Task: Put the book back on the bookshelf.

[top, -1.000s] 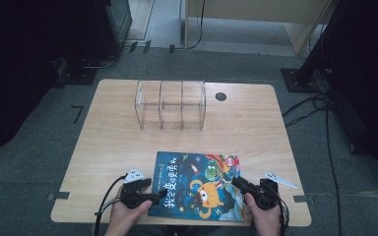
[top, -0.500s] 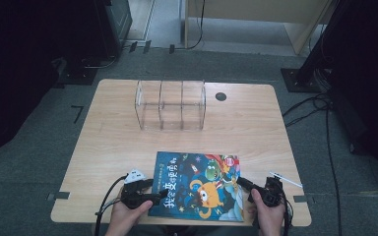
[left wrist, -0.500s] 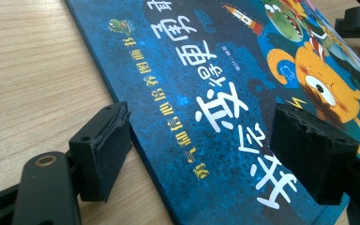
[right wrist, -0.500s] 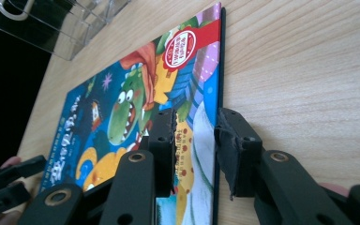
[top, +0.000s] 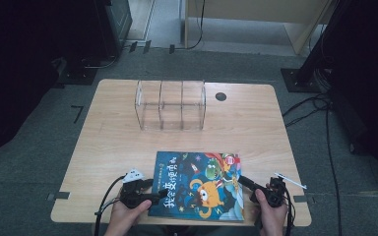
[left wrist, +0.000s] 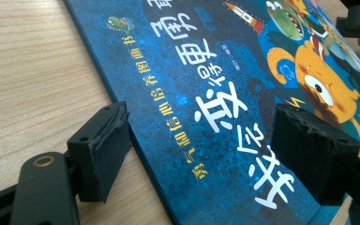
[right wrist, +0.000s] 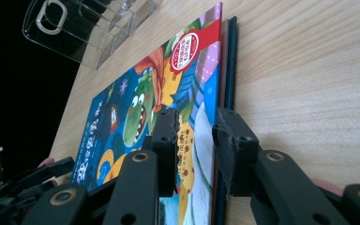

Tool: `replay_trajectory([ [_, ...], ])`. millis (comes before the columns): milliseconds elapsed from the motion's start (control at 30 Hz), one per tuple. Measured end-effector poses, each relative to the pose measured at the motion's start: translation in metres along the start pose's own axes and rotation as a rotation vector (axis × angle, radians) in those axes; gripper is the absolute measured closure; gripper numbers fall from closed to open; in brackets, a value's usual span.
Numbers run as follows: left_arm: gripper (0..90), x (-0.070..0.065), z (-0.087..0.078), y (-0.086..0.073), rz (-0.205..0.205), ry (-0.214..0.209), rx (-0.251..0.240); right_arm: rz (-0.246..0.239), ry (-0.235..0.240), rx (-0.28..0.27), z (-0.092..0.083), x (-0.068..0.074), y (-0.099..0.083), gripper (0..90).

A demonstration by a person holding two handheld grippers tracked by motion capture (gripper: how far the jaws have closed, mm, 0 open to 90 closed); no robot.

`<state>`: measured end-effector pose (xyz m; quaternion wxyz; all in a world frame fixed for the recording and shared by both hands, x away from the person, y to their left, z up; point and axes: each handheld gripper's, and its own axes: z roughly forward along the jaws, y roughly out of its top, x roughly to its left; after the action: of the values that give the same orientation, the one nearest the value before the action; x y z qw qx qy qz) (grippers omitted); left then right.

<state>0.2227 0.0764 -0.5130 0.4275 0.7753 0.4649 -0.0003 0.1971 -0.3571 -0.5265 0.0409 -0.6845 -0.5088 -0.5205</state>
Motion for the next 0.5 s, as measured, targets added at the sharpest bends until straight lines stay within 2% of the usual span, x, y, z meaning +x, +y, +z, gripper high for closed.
replay_trajectory([
  [233, 19.5, 0.0003, 0.0, 0.0001, 0.0, 0.003, -0.002, 0.005, 0.033, -0.007, -0.0024, -0.0017, 0.0006, 70.6],
  [400, 18.7, 0.0009, 0.0003, 0.0002, -0.002, -0.004, -0.004, -0.028, 0.048, -0.011, -0.0037, -0.0016, 0.001, 70.4],
  [500, 16.5, 0.0009, 0.0004, 0.0005, -0.003, 0.008, -0.007, -0.027, 0.092, -0.013, -0.0047, -0.0017, 0.0011, 70.4],
])
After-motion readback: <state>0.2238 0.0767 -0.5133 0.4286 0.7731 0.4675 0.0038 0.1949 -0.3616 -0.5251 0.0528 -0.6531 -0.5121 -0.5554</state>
